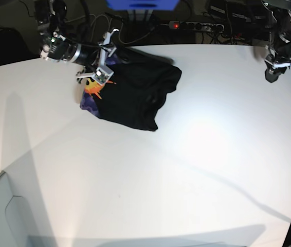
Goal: Fold the T-shirt properly
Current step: 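Drag the grasped edge with the right gripper to straighten the bundle, then press the bundle's side with the right gripper, then release and withdraw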
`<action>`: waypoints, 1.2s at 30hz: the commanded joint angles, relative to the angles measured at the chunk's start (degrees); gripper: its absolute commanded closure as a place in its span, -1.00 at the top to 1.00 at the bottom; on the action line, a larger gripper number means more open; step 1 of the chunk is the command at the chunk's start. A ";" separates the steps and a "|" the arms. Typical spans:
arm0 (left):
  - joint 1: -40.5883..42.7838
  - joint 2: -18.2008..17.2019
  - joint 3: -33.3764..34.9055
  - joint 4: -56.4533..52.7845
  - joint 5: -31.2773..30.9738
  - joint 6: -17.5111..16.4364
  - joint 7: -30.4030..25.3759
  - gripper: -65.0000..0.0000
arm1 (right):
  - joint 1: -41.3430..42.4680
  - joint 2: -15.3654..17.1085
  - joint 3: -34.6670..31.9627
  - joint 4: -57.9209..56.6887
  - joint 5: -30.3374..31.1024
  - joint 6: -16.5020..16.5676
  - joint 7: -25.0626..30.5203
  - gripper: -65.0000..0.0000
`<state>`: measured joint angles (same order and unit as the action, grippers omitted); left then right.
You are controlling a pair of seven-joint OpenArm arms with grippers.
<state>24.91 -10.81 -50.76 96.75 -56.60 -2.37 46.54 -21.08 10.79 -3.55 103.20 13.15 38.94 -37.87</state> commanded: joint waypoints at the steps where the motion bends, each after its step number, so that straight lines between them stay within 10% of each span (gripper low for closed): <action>1: 0.28 -0.84 -0.45 1.05 -1.03 -0.40 -0.79 -0.36 | 0.29 0.25 0.34 1.29 1.40 1.06 1.78 -0.03; 21: 0.63 -0.84 -0.45 1.23 -1.12 -0.49 -0.70 -0.36 | 13.48 -6.17 -3.26 -5.66 1.40 1.06 1.69 -0.72; 36: 1.86 0.21 -0.27 3.16 -1.12 -0.49 -0.70 -0.36 | 26.22 -10.74 -11.26 -26.14 1.40 1.06 4.15 -0.74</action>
<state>26.52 -10.22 -50.72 98.78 -56.75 -2.39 46.52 4.49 0.60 -14.94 76.03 13.15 38.92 -34.89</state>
